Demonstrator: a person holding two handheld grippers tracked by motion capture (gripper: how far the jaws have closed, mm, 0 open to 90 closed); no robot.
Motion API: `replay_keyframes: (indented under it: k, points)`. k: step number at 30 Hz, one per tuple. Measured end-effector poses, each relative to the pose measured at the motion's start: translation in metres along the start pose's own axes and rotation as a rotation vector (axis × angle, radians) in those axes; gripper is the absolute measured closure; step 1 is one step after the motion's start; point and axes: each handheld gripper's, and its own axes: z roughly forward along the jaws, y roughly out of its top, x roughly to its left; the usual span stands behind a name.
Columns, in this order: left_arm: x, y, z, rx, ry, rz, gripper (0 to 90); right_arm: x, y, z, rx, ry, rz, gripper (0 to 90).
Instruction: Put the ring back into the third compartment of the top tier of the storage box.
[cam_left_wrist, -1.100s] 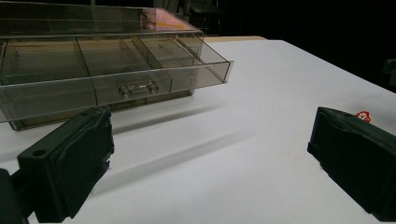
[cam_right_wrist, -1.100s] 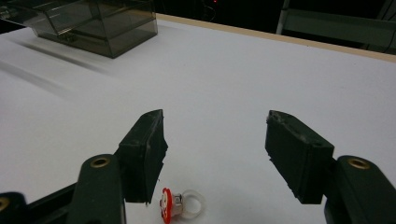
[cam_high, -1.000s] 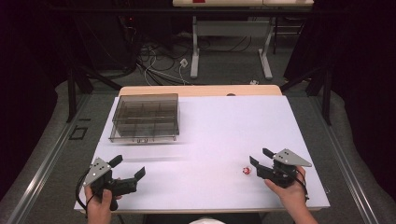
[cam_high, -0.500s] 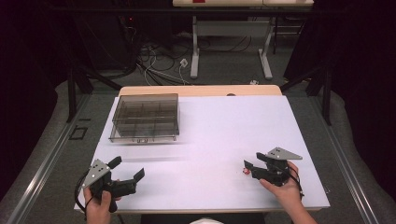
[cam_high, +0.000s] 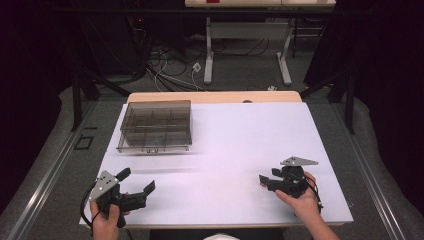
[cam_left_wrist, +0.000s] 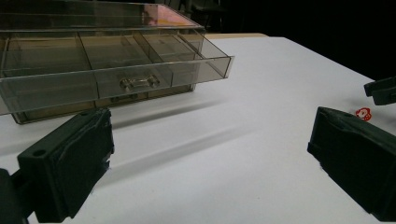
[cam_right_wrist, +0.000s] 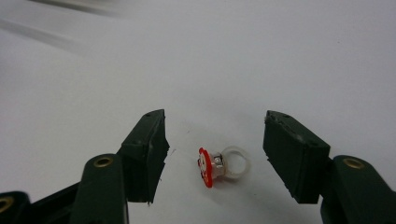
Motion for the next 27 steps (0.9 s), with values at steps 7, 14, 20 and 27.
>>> replay_keyframes:
  k: [7,14,20,27]
  points:
    - [0.0,0.0,-0.001,0.0,0.006,0.002,0.2,0.002,0.015,0.0,0.077,0.021,0.06,40.6]
    - [0.0,-0.001,-0.001,-0.002,0.009,0.001,0.2,0.0,0.02,0.004,0.182,0.034,0.097,47.9]
    - [0.0,-0.001,-0.001,0.005,0.01,0.004,0.2,-0.006,0.024,0.01,0.248,0.041,0.106,52.1]
    - [0.0,-0.001,-0.001,0.006,0.007,0.004,0.2,-0.004,0.023,0.017,0.28,0.037,0.097,55.4]
